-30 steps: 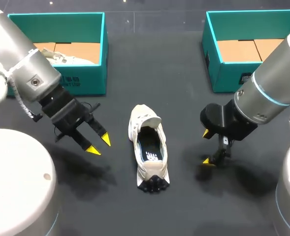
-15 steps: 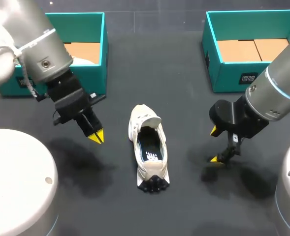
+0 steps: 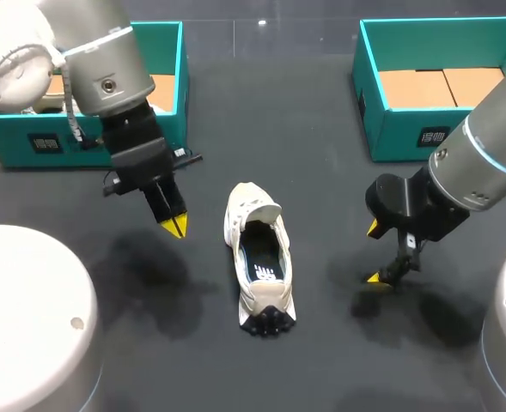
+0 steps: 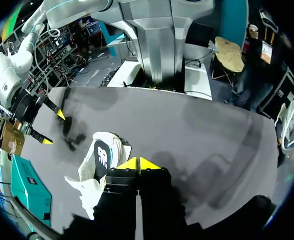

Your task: Take the shoe out of the shoebox, open the shoe tongue, remove and reinsert the insole, then place the shoe into the shoebox

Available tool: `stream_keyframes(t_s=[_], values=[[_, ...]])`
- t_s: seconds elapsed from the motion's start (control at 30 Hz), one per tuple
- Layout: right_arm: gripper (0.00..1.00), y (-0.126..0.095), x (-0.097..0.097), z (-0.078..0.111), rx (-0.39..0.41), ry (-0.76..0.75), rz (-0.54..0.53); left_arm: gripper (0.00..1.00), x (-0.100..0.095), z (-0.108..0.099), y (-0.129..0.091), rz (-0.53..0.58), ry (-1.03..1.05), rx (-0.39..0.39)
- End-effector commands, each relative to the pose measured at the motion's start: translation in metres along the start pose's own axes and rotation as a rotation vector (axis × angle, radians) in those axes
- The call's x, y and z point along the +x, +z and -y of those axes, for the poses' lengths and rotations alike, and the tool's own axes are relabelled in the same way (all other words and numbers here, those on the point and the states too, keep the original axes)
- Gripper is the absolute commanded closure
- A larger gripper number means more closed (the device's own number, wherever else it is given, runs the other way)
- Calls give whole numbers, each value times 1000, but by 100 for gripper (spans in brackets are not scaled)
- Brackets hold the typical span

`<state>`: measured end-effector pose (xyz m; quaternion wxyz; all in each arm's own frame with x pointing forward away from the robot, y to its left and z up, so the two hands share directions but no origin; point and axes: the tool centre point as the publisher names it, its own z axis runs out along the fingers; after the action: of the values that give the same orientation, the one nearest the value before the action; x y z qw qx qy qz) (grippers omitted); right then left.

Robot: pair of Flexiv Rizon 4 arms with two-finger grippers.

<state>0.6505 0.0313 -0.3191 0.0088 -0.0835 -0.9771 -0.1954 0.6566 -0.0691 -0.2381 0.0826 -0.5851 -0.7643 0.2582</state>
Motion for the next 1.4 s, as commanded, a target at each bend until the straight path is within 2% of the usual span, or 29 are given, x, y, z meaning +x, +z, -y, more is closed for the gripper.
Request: stream_keyframes(t_s=[0.03,0.37,0.67,0.83,1.07,1.1,1.4], values=[[0,0,2,1,0,0,3,100,-12,-1,3,-106,88,-18],[0,0,2,1,0,0,3,100,-38,3,12,-206,226,-38],[0,0,2,1,0,0,3,100,-38,3,12,-206,226,-38],[0,0,2,1,0,0,3,100,-51,5,36,-237,276,-58],[0,0,2,1,0,0,3,100,-71,-3,64,-260,275,-74],[0,0,2,1,0,0,3,100,-72,-4,67,-262,278,-54],[0,0,2,1,0,0,3,100,-82,-14,85,-265,268,-72]])
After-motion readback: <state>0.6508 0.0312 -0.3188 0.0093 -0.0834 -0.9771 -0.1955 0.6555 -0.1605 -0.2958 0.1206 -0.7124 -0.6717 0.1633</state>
